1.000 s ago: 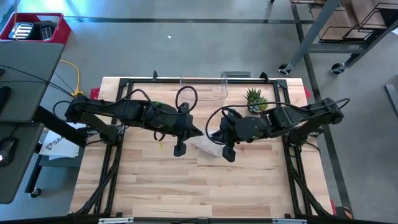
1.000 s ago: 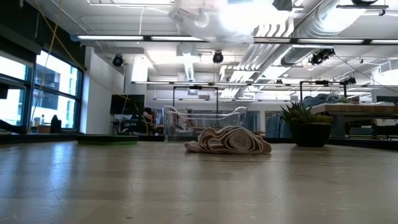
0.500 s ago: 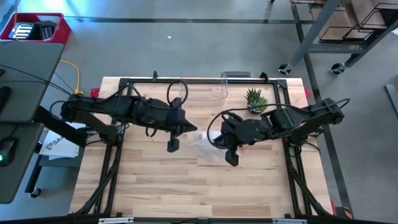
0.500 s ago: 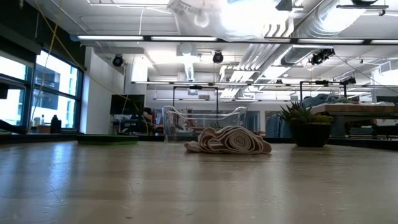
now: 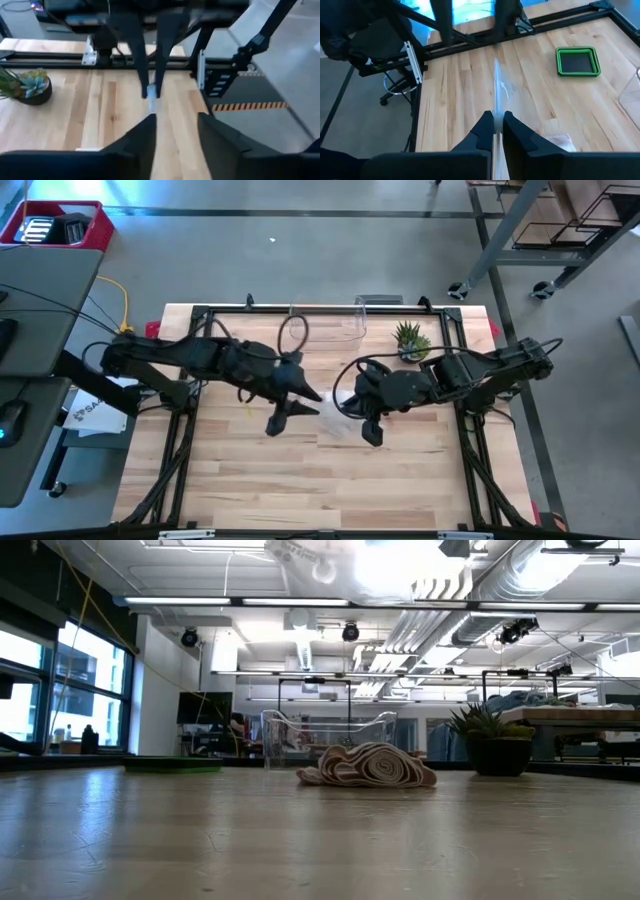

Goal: Roll bandage
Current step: Open the transparent zip bag

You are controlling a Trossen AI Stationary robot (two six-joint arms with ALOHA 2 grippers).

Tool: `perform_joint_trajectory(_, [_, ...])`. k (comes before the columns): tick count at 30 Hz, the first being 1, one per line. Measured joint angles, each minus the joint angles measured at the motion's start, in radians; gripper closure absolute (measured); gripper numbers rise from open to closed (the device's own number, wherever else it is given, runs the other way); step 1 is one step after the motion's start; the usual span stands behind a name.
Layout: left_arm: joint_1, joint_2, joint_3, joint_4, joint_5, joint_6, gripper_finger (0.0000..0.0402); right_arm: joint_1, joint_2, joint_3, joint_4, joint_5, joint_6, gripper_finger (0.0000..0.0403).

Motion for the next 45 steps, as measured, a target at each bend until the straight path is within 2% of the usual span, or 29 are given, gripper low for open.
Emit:
perform_joint_trajectory(7, [0.028,0.042,-0.001,0.055,-0.015,-0.042,0.0182,-0.001,0.000,0.000,0.035,-0.015,-0.036,0.0392])
perform_joint_trajectory(16, [0.029,0.044,0.000,0.083,0.018,-0.044,0.0172,-0.003,0.000,0.000,0.043,-0.016,-0.060,0.0392])
perform_joint_trajectory(26, [0.005,0.052,0.000,0.085,-0.048,-0.042,0.0267,-0.005,0.000,0.000,0.044,-0.016,-0.060,0.0391])
perform_joint_trajectory(33, [0.005,0.059,0.000,0.085,-0.051,-0.025,0.0385,-0.005,0.000,0.000,0.045,-0.016,-0.059,0.0391])
perform_joint_trajectory(45, [0.007,0.059,0.000,0.051,-0.052,-0.020,0.0400,-0.005,0.002,0.000,0.047,-0.015,-0.065,0.0389])
